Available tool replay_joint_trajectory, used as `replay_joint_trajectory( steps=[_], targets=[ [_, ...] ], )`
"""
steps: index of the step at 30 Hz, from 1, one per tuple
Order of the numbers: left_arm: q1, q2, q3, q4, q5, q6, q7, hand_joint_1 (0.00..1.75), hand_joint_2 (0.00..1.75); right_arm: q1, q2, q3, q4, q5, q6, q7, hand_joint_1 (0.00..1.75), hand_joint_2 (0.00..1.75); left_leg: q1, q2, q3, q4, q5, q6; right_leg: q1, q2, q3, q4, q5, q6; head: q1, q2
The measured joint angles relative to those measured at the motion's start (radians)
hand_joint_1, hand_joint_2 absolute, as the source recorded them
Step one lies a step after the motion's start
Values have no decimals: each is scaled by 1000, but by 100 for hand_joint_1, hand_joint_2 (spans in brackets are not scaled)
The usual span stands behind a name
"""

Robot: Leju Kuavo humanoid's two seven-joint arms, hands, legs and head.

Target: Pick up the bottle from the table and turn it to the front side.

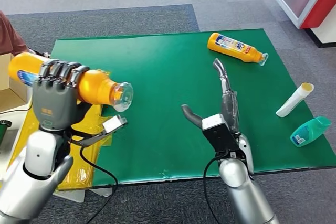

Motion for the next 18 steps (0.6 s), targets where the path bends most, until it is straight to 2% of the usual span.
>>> replay_joint_trajectory(
  steps=[2,8,18],
  targets=[
    [-10,14,-26,68,3,-107,9,175,0,8,-1,-9,-29,7,13,8,0,175,0,0,0,0,0,0,0,0,0,0,0,0,1,0],
    [-42,-6,22,280,43,-304,-122,175,0,21,-1,-35,-88,25,46,14,0,175,0,1,0,0,0,1,0,0,0,0,1,1,1,0],
    [-145,-44,102,656,124,-325,-185,175,0,5,0,-39,-96,22,54,6,0,175,0,1,-1,0,0,1,0,0,0,0,1,0,1,0]
  ],
)
